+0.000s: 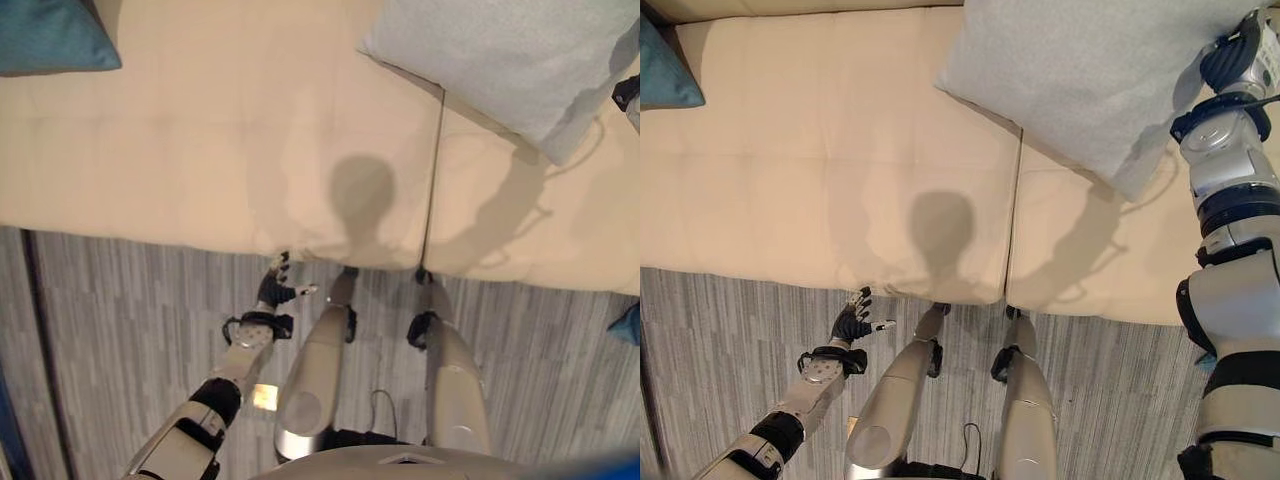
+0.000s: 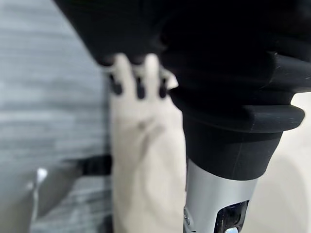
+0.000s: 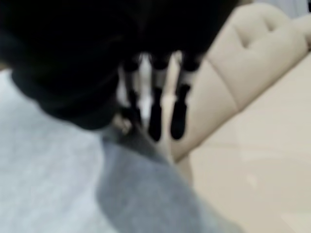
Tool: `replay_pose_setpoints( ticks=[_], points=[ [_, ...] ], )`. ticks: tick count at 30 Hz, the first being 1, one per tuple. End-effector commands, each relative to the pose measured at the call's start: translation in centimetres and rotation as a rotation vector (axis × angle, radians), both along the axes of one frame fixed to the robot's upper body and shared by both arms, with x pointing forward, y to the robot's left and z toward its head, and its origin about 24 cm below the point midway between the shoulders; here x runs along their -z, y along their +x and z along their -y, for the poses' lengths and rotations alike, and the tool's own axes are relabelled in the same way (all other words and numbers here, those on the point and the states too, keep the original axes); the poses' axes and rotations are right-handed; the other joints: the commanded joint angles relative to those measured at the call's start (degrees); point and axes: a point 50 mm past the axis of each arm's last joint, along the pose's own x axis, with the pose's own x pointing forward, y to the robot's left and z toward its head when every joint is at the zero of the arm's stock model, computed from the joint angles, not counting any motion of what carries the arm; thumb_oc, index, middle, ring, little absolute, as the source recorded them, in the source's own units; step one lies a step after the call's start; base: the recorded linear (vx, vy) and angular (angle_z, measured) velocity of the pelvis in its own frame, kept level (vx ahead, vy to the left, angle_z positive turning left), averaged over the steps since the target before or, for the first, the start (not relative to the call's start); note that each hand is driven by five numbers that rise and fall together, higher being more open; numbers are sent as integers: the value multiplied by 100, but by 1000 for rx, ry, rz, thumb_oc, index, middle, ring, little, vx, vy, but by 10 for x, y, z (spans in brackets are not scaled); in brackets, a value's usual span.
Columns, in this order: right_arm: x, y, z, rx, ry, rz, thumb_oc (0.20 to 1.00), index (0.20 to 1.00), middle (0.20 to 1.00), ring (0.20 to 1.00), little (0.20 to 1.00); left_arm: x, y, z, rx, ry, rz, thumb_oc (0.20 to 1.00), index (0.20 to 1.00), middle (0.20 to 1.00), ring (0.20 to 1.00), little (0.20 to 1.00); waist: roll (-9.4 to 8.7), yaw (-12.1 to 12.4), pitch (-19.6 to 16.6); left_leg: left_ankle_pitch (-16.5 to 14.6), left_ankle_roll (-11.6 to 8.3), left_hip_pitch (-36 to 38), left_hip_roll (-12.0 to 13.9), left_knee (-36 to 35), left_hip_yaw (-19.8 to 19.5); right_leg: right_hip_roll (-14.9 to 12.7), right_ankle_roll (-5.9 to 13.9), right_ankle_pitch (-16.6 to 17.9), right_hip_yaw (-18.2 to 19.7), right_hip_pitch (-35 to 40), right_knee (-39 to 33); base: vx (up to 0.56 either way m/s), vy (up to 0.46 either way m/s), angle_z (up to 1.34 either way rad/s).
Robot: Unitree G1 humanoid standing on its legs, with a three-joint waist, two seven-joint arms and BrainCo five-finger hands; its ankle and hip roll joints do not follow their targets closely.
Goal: Pick up all the scattered cushions and arrange them neatly on the sofa.
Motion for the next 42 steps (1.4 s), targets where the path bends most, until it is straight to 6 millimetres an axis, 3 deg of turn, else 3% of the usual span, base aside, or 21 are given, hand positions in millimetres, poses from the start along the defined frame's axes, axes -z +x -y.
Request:
replay_pose_setpoints(
  ticks=[1, 10, 26, 29, 32, 33, 34, 35, 38, 39, 41, 42],
  points=[
    [-92, -14, -69, -202, -210, 322, 200, 200, 200, 200, 200, -5, -5, -23, -6, 65, 20, 1000, 1000, 1000, 1000, 1000, -441, 279, -79, -212, -306, -8, -200, 155, -566, -462, 871, -467, 179, 395, 425, 0, 0, 0],
    [-120, -23, -93, -218, -274, 423, 200, 200, 200, 200, 200, -4, -6, -25, -12, 79, 16, 1000, 1000, 1000, 1000, 1000, -501, 335, -132, -190, -330, -17, -198, 112, -600, -442, 879, -457, 133, 436, 342, 0, 0, 0],
    [-161, -53, -56, 80, -352, 458, 200, 200, 200, 200, 200, -8, -7, -32, -34, 100, 39, 1000, 1000, 1000, 1000, 1000, -680, 277, -195, -194, -356, -23, -171, 112, -630, -382, 876, -427, 155, 482, 260, 10, 1, 3],
    [-159, -53, -52, 57, -302, 463, 200, 200, 200, 200, 200, -12, -5, -30, -37, 77, 58, 1000, 1000, 1000, 1000, 1000, -694, 269, -205, -193, -358, -10, -164, 82, -620, -369, 881, -410, 187, 478, 235, 0, 0, 0],
    [-144, -39, -55, -1, -274, 386, 216, 216, 216, 216, 216, -25, 2, -28, -34, 53, 116, 1000, 1000, 1000, 1000, 1000, -704, 256, -189, -191, -368, -44, -149, 103, -588, -347, 883, -372, 241, 423, 212, 0, 0, 0],
    [-144, -39, -55, -2, -274, 385, 307, 307, 307, 307, 307, -25, 2, -28, -34, 53, 116, 1000, 1000, 1000, 1000, 1000, -708, 258, -192, -191, -368, -45, -149, 103, -587, -348, 882, -372, 242, 421, 213, 0, 0, 0],
    [-133, -28, -59, -18, -269, 309, 730, 730, 730, 730, 730, -38, 10, -22, -20, 32, 172, 1000, 1000, 1000, 1000, 1000, -708, 256, -176, -189, -373, -68, -149, 117, -570, -334, 879, -345, 270, 392, 187, -3, -7, -4],
    [-124, -22, -62, -41, -254, 276, 1000, 1000, 1000, 1000, 1000, -47, 14, -18, -7, 16, 212, 1000, 1000, 1000, 1000, 1000, -699, 248, -167, -189, -370, -94, -148, 124, -570, -331, 877, -331, 274, 364, 175, -4, -3, -7],
    [-107, -9, -73, -105, -223, 238, 1000, 1000, 1000, 1000, 1000, -78, 24, -7, 35, -29, 347, 1000, 1000, 1000, 1000, 1000, -653, 228, -143, -163, -377, -159, -151, 113, -567, -307, 884, -288, 302, 309, 109, -3, -1, -14],
    [-107, -9, -73, -105, -222, 237, 1000, 1000, 1000, 1000, 1000, -78, 24, -7, 34, -29, 346, 1000, 1000, 1000, 1000, 1000, -656, 229, -145, -163, -377, -160, -151, 113, -566, -307, 884, -288, 302, 308, 108, -5, 9, -9],
    [-92, 1, -87, -179, -212, 204, 1000, 1000, 1000, 1000, 1000, -113, 31, -2, 54, -65, 488, 1000, 1000, 1000, 1000, 1000, -619, 200, -125, -134, -389, -222, -141, 76, -553, -285, 889, -262, 326, 215, 76, -9, 17, -4],
    [-92, 1, -87, -179, -211, 204, 1000, 1000, 1000, 1000, 1000, -113, 31, -2, 54, -64, 487, 1000, 1000, 1000, 1000, 1000, -623, 201, -128, -134, -389, -224, -141, 75, -552, -285, 889, -262, 327, 213, 76, -10, 12, -5]
  ],
)
